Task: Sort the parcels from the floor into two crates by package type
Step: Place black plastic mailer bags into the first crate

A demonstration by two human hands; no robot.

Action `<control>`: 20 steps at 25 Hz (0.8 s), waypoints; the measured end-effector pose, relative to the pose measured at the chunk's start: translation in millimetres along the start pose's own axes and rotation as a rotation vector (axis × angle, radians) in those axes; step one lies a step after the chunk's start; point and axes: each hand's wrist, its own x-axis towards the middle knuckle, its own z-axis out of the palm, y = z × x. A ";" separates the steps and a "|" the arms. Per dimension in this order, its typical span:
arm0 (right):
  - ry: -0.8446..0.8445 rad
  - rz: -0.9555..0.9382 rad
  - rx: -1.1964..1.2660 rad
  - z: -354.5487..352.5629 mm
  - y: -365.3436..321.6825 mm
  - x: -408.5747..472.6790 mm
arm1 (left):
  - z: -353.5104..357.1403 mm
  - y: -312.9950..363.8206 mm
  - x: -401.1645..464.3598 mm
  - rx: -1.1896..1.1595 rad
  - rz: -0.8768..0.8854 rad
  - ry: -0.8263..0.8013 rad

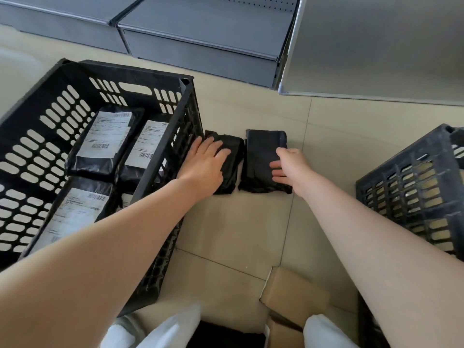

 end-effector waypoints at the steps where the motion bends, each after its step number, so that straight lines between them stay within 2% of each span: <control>1: 0.021 -0.005 -0.020 -5.5 5.2 5.9 | 10.5 1.0 2.1 0.034 0.008 -0.056; 5: 0.096 -0.094 -0.240 -18.6 30.3 24.5 | 38.8 -0.6 17.6 0.079 -0.017 -0.268; 8: 0.127 -0.232 -0.489 -24.6 49.3 34.6 | 53.1 1.3 32.5 -0.048 -0.088 -0.401; 10: 0.068 -0.283 -0.637 -26.0 66.9 45.6 | 63.8 11.1 38.2 -0.151 -0.131 -0.399; 15: -0.142 -0.341 -1.103 -23.9 93.1 59.9 | 89.5 40.2 35.1 -0.279 -0.087 -0.397; 20: -0.319 -0.308 -1.288 -11.7 95.8 64.2 | 99.0 52.2 32.5 -0.332 -0.095 -0.405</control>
